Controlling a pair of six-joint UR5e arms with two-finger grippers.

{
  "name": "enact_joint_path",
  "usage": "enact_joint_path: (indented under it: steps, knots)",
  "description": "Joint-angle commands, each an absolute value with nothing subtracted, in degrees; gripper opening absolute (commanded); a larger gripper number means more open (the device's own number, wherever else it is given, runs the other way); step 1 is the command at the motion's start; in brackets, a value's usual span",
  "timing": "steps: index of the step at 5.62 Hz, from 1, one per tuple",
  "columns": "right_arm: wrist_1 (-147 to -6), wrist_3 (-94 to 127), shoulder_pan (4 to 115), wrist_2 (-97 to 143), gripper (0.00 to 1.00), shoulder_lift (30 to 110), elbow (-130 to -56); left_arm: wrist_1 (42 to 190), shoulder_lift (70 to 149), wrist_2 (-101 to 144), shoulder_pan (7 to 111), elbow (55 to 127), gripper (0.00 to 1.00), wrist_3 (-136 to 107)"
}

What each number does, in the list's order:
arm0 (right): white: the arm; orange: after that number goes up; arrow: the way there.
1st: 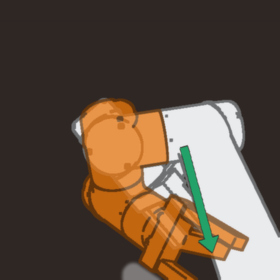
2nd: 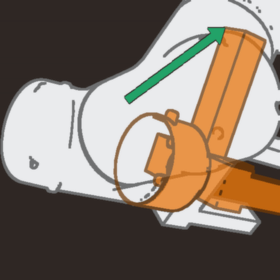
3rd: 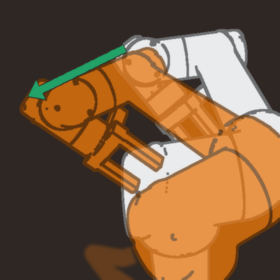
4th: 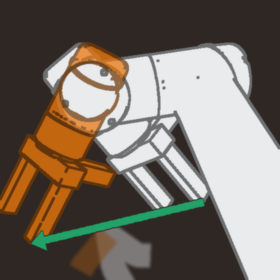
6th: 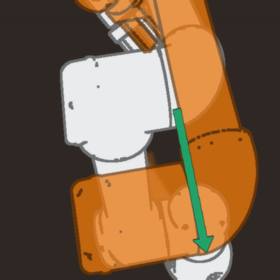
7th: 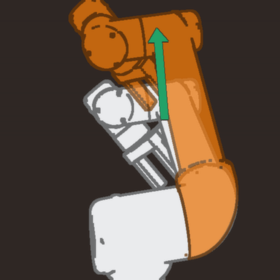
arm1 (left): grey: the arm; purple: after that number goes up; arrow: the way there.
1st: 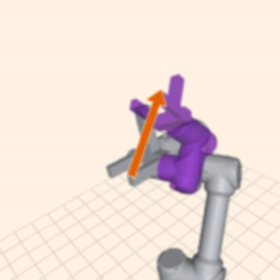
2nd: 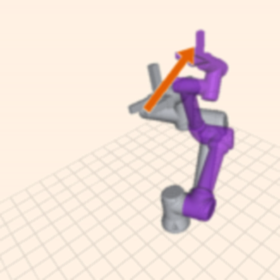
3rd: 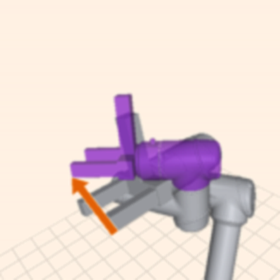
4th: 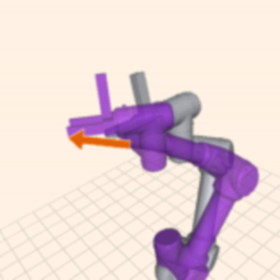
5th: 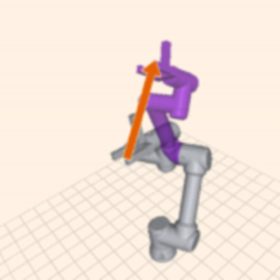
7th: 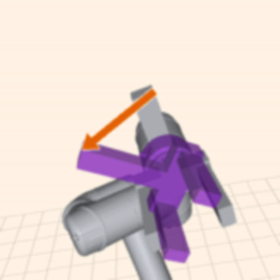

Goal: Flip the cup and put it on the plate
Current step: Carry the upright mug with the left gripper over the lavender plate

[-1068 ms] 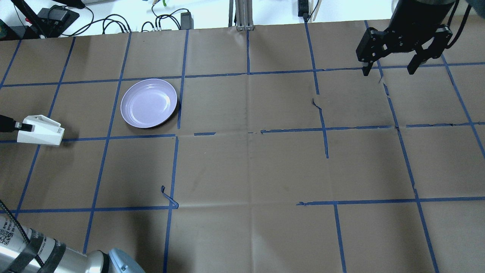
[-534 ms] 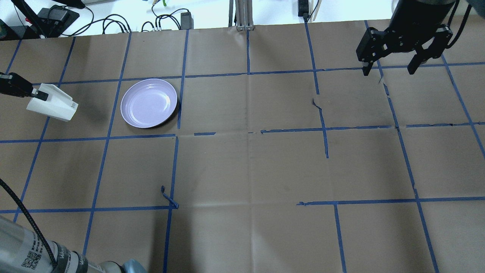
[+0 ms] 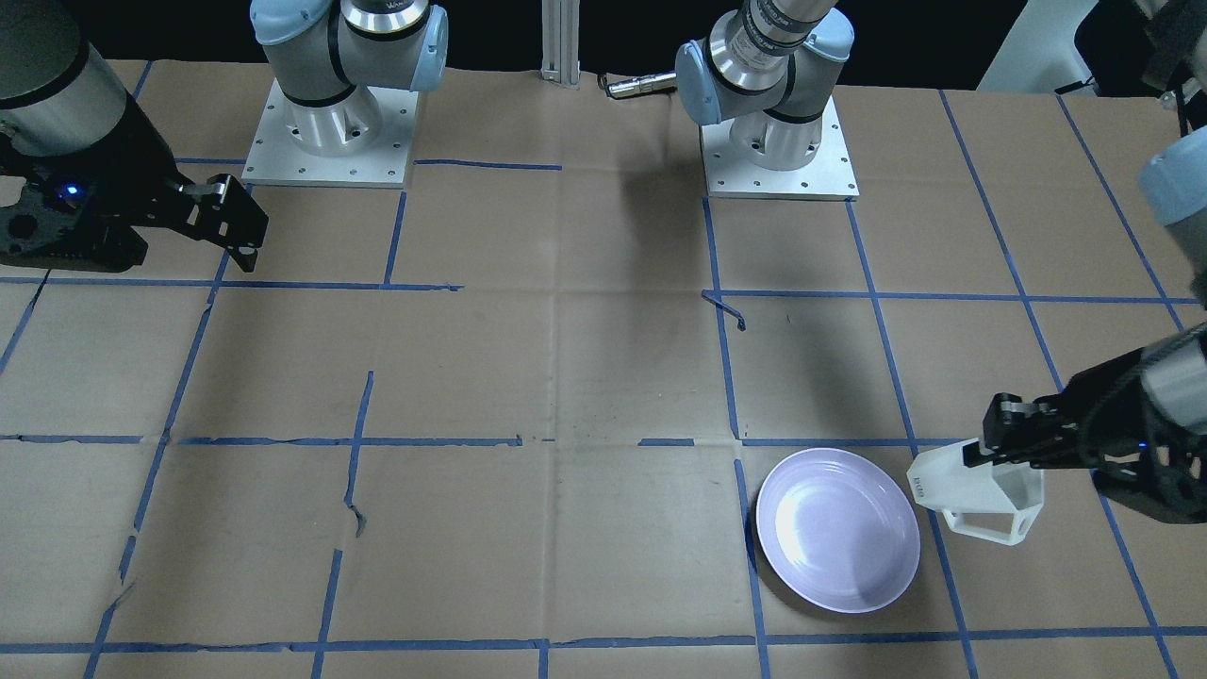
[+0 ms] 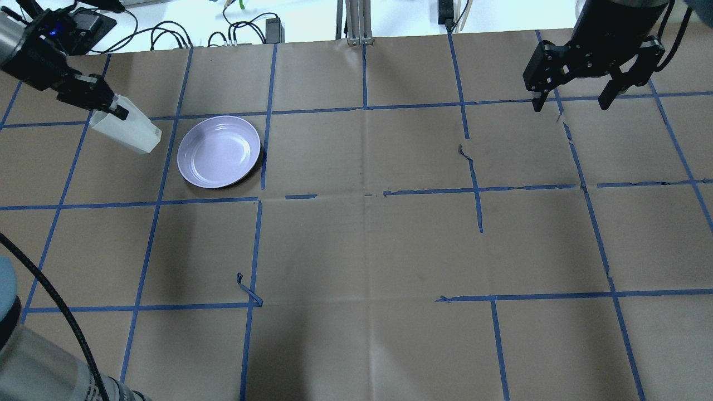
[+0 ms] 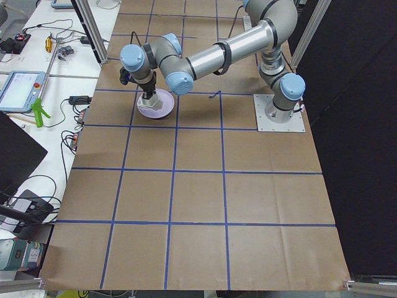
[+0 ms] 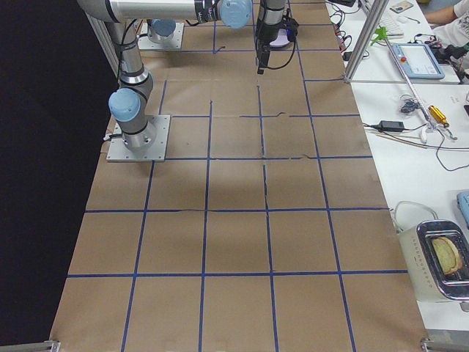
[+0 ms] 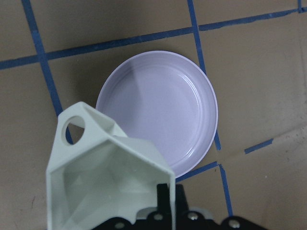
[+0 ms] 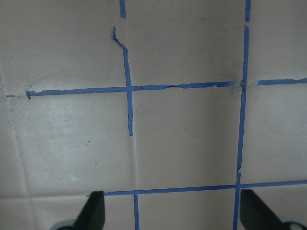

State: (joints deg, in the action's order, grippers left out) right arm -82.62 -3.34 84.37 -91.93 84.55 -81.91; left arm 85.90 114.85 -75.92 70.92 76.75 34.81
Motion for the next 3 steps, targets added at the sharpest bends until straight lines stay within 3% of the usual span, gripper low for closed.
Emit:
enact_joint_path:
  steps: [1,3]
  knots:
    - [-82.6,-3.3,84.4,-91.9,1.0,84.6,-81.9,72.8,114.9,-85.9,80.1,83.1,0.0,30.7]
    - [-82.6,-3.3,84.4,-91.9,1.0,84.6,-81.9,63.3,115.0,-88.1,82.2,90.4,0.0,30.4]
